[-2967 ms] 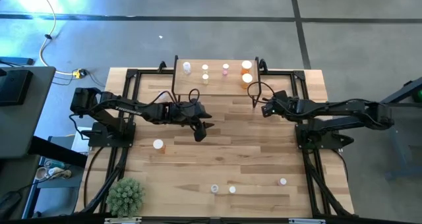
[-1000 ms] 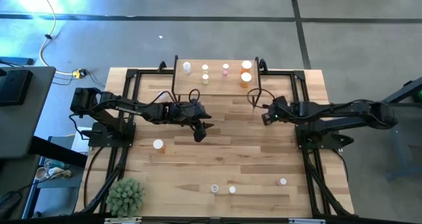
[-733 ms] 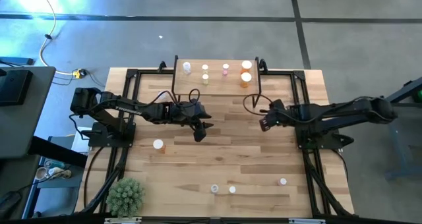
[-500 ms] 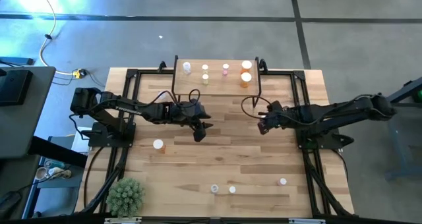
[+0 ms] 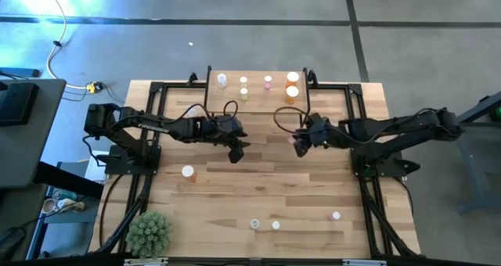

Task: Pick and place medicine bottles onto shelf by color
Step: Put the top pink pill bottle on the shelf aligned with the pink pill bottle

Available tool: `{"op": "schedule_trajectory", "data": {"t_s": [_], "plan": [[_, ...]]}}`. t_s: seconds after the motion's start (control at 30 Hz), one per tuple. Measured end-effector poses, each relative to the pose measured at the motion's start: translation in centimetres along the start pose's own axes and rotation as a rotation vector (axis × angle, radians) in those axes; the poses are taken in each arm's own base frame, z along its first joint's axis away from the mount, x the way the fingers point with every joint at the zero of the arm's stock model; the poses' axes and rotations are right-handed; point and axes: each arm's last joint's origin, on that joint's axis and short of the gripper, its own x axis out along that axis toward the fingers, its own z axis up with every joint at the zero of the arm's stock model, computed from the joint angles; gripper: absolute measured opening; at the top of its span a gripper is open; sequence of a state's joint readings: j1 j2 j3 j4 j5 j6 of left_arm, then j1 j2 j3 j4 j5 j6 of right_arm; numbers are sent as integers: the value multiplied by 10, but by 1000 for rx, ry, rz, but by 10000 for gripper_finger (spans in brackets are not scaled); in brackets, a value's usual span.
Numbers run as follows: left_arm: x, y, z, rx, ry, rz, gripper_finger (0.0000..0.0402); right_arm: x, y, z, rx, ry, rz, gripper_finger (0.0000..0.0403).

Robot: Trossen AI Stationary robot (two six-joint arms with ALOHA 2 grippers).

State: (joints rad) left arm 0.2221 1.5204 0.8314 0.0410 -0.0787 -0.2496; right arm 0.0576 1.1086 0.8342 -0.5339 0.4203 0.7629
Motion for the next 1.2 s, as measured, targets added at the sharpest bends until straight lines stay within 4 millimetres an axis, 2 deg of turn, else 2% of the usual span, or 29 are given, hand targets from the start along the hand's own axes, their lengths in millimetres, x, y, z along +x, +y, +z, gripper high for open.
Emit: {"op": "schedule_trajectory", "data": {"t_s": [0.47,0.7,0.9,1.07,1.2], "plan": [[0,0,-2,44,29,-28,184,3,12,108,-170,-122,-41,118],[0,-1,-2,43,23,-39,184,22,4,147,-221,-104,-97,118],[0,-1,-1,43,23,-37,184,53,-2,163,-257,-22,-143,118],[-1,-1,2,43,11,-39,184,79,-8,163,-268,55,-120,118],[-1,-2,3,65,9,-40,184,90,-11,160,-288,92,-117,118]]}}
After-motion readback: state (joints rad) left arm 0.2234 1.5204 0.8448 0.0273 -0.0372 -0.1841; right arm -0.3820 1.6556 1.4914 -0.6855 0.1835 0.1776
